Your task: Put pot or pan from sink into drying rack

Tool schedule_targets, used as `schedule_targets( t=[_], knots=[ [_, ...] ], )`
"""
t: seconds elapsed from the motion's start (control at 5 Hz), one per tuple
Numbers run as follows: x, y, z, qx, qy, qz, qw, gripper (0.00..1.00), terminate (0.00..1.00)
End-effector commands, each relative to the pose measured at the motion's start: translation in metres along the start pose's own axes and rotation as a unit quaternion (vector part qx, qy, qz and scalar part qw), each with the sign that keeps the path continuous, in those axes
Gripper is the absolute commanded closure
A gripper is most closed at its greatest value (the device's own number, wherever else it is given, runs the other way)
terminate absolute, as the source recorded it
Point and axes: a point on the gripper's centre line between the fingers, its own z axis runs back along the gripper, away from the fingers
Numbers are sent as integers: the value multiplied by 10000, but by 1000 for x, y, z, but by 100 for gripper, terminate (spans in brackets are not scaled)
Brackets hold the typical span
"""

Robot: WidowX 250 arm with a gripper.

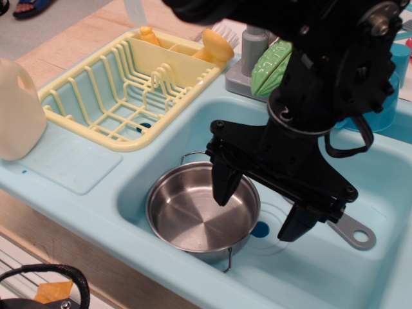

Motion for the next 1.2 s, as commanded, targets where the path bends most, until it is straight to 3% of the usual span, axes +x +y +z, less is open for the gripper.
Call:
schedule_targets(
  t=[0.0, 0.2, 0.6, 0.8, 1.0],
  knots=[
    [0, 0, 0, 0, 0, 0, 10000, 0, 0],
    [-5, -7, -12, 248, 2, 236, 9994, 0, 0],
    [-12, -2, -41, 236, -353, 203, 9989, 0, 0],
    [-13, -1, -50, 130, -428, 386, 9983, 100, 0],
    [-15, -2, -56, -70, -442, 549, 9975, 100, 0]
  ],
)
